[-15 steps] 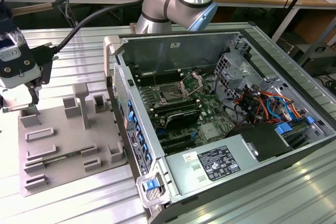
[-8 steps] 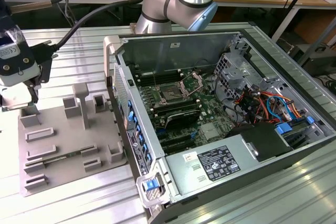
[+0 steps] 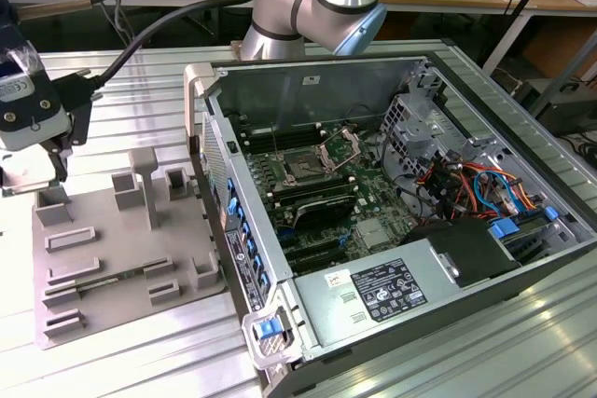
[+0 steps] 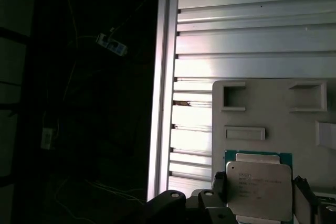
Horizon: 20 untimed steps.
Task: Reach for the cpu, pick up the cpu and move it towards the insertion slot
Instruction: 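Pick up the cpu and move it towards the insertion slot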
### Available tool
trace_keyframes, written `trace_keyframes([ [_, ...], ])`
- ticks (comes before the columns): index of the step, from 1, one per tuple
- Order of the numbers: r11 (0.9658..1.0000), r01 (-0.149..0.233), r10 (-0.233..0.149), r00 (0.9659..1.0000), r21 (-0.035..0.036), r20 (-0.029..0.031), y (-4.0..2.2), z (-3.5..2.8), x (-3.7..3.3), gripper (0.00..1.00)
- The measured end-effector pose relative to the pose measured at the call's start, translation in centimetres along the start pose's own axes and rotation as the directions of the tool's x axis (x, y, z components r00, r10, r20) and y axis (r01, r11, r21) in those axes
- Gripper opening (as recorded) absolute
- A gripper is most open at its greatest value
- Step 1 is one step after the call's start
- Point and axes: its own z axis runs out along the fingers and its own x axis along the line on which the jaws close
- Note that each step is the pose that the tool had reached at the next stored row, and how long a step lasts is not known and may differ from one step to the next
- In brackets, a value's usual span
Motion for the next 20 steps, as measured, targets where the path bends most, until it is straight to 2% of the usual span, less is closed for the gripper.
trace_keyframes([
  [10,1.0,0.0,0.0,1.0,0.0,0.0001,0.02,-0.35,0.0,0.55],
  [20,1.0,0.0,0.0,1.0,0.0,0.0001,0.05,-0.97,0.0,0.55],
])
